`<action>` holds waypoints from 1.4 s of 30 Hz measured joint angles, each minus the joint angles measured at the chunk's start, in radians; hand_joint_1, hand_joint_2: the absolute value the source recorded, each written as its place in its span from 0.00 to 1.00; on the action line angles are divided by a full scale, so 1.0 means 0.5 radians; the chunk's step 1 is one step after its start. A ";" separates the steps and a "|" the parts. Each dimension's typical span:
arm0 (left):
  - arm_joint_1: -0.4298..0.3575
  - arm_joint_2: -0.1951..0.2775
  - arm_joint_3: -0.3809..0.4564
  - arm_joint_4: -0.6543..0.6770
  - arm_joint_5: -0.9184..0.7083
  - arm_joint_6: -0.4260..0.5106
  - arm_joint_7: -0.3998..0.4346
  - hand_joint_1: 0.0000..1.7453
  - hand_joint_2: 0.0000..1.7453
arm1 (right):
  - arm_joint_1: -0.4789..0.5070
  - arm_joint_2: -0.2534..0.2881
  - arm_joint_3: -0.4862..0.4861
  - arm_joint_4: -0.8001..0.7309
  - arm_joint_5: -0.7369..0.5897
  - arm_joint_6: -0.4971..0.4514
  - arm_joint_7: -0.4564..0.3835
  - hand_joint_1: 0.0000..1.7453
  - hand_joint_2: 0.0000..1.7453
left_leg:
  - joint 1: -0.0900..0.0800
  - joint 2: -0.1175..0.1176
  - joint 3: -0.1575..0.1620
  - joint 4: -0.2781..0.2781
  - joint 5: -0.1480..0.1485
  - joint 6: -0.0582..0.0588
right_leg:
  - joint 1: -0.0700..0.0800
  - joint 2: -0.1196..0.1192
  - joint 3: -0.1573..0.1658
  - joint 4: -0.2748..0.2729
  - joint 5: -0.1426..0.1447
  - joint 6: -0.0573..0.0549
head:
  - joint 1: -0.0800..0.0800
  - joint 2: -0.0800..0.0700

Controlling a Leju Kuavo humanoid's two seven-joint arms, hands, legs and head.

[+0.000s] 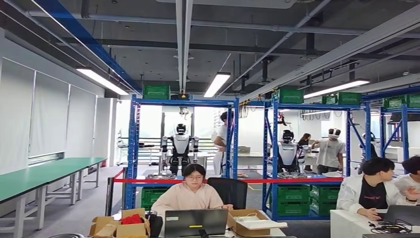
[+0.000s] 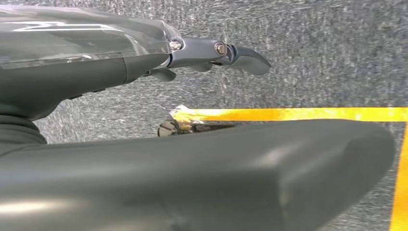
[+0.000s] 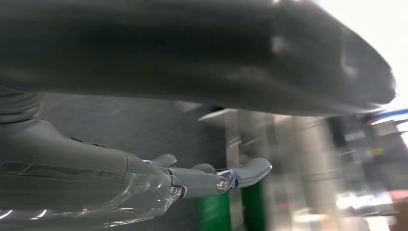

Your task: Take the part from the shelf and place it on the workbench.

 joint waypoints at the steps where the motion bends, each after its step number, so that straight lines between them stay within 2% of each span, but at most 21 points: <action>1: -0.003 0.000 0.001 0.000 -0.004 0.000 -0.002 0.00 0.00 | -0.011 -0.004 -0.001 0.040 0.034 -0.028 0.003 0.00 0.00 | -0.001 0.000 0.070 -0.111 -0.024 0.005 | 0.002 0.000 -0.029 0.029 0.009 0.009 | 0.000 0.000; 3: -0.008 0.000 0.005 0.000 -0.013 0.001 -0.004 0.00 0.00 | -0.033 -0.009 -0.001 0.123 0.091 -0.075 0.001 0.00 0.00 | -0.006 -0.001 0.110 -0.212 -0.067 0.022 | 0.004 0.000 -0.070 0.060 0.036 0.030 | 0.000 0.000; 5: -0.009 -0.002 0.013 0.000 -0.020 0.000 -0.005 0.00 0.00 | -0.046 -0.016 -0.001 0.216 0.142 -0.121 -0.004 0.00 0.00 | -0.004 0.002 0.077 -0.216 -0.050 0.053 | -0.002 0.010 -0.101 0.081 0.020 0.057 | 0.000 0.000; 7: -0.009 -0.003 0.022 0.000 -0.024 0.000 -0.005 0.00 0.00 | -0.055 -0.022 0.000 0.311 0.186 -0.164 -0.005 0.00 0.00 | -0.001 0.005 0.029 -0.219 -0.009 0.092 | -0.014 0.022 -0.138 0.197 -0.132 0.083 | 0.000 0.000; 9: -0.009 -0.003 0.028 0.000 -0.029 0.001 -0.005 0.00 0.00 | -0.076 -0.022 0.000 0.425 0.242 -0.230 -0.007 0.00 0.00 | -0.010 0.006 -0.023 -0.218 0.036 0.109 | -0.028 0.025 -0.173 0.423 -0.320 0.099 | 0.000 0.000; 10: -0.009 -0.003 0.031 0.000 -0.035 0.001 -0.005 0.00 0.00 | -0.092 -0.023 0.000 0.499 0.279 -0.277 -0.010 0.00 0.00 | -0.014 0.007 -0.050 -0.218 0.058 0.112 | -0.033 0.025 -0.177 0.527 -0.359 0.103 | 0.000 0.000; 12: -0.009 -0.003 0.035 0.000 -0.047 0.001 -0.005 0.00 0.00 | -0.129 -0.022 0.001 0.669 0.362 -0.382 -0.023 0.00 0.00 | -0.024 0.008 -0.110 -0.217 0.105 0.113 | -0.036 0.027 -0.117 0.588 -0.307 0.102 | 0.000 0.000; 13: -0.009 -0.003 0.038 0.000 -0.053 0.001 -0.005 0.00 0.00 | -0.150 -0.023 0.000 0.758 0.402 -0.435 -0.030 0.00 0.00 | -0.027 0.007 -0.139 -0.217 0.129 0.112 | -0.035 0.029 -0.041 0.517 -0.249 0.096 | 0.000 0.000; 15: -0.009 -0.003 0.043 0.000 -0.066 -0.001 -0.005 0.00 0.00 | -0.204 -0.024 -0.008 0.928 0.468 -0.538 -0.039 0.00 0.00 | -0.031 0.007 -0.185 -0.216 0.172 0.104 | -0.021 0.035 0.200 0.209 -0.189 0.068 | 0.000 0.001; 17: -0.011 -0.004 0.045 0.000 -0.083 -0.006 -0.005 0.00 0.00 | -0.272 -0.026 -0.035 1.115 0.518 -0.645 -0.021 0.00 0.00 | -0.031 0.009 -0.207 -0.215 0.211 0.087 | -0.004 0.040 0.393 -0.081 -0.219 0.041 | 0.000 0.001; 19: -0.016 -0.003 0.046 0.000 -0.098 -0.014 -0.005 0.00 0.00 | -0.327 -0.032 -0.075 1.316 0.560 -0.740 0.023 0.00 0.00 | -0.023 0.011 -0.223 -0.218 0.246 0.064 | 0.006 0.038 0.430 -0.175 -0.218 0.021 | 0.000 0.002; 21: -0.016 -0.002 0.046 0.000 -0.110 -0.018 -0.005 0.00 0.00 | -0.356 -0.039 -0.109 1.497 0.599 -0.821 0.088 0.00 0.00 | -0.016 0.007 -0.243 -0.186 0.188 0.050 | 0.006 0.026 0.401 -0.183 -0.171 -0.006 | 0.000 0.002; 25: -0.017 -0.002 0.046 0.000 -0.129 -0.023 -0.001 0.00 0.00 | -0.366 -0.050 -0.137 1.757 0.687 -0.960 0.296 0.00 0.00 | -0.014 0.002 -0.322 0.229 -0.157 0.035 | 0.008 0.012 0.278 -0.142 -0.098 -0.036 | 0.000 0.001; 26: -0.020 -0.002 0.046 0.000 -0.131 -0.023 0.002 0.00 0.00 | -0.362 -0.051 -0.139 1.809 0.704 -0.978 0.359 0.00 0.00 | -0.013 0.002 -0.322 0.321 -0.164 0.030 | 0.009 0.010 0.236 -0.119 -0.085 -0.035 | 0.000 0.000; 28: -0.022 -0.001 0.046 0.000 -0.137 -0.024 0.011 0.00 0.00 | -0.343 -0.053 -0.144 1.896 0.726 -0.994 0.460 0.00 0.00 | -0.009 0.002 -0.250 0.334 -0.066 0.022 | 0.007 0.009 0.146 -0.065 -0.063 -0.028 | 0.000 0.000; 30: -0.027 -0.001 0.046 0.000 -0.144 -0.026 0.016 0.00 0.00 | -0.322 -0.056 -0.149 1.953 0.738 -0.994 0.529 0.00 0.00 | -0.005 0.001 -0.078 0.118 0.001 0.018 | 0.007 0.010 0.060 0.005 -0.052 -0.015 | 0.000 0.000; 33: -0.041 -0.002 0.046 0.000 -0.152 -0.031 0.017 0.00 0.00 | -0.309 -0.061 -0.156 2.008 0.767 -0.992 0.654 0.00 0.00 | -0.009 -0.001 0.092 -0.165 -0.070 0.038 | 0.013 0.013 -0.022 0.082 -0.029 0.014 | 0.000 0.000; 36: -0.042 -0.006 0.047 0.000 -0.154 -0.034 0.019 0.00 0.00 | -0.296 -0.064 -0.162 2.054 0.791 -0.987 0.797 0.00 0.00 | -0.011 0.003 0.061 -0.180 -0.053 0.080 | 0.007 0.018 -0.057 0.101 -0.022 0.046 | 0.000 0.000; 38: -0.043 -0.009 0.047 0.000 -0.154 -0.034 0.020 0.00 0.00 | -0.281 -0.066 -0.163 2.077 0.810 -0.986 0.886 0.00 0.00 | -0.009 0.008 0.020 -0.182 -0.013 0.113 | -0.005 0.022 -0.091 0.204 -0.163 0.070 | 0.000 0.000; 40: -0.047 -0.010 0.048 0.000 -0.152 -0.034 0.022 0.00 0.00 | -0.274 -0.063 -0.164 2.093 0.828 -0.985 0.959 0.00 0.00 | -0.016 0.010 -0.031 -0.182 0.027 0.127 | -0.020 0.023 -0.137 0.428 -0.351 0.088 | 0.000 0.000; 42: -0.047 -0.010 0.048 0.000 -0.150 -0.034 0.028 0.00 0.00 | -0.275 -0.059 -0.164 2.103 0.844 -0.983 1.019 0.00 0.00 | -0.023 0.013 -0.085 -0.182 0.065 0.129 | -0.028 0.025 -0.141 0.599 -0.377 0.094 | 0.000 0.000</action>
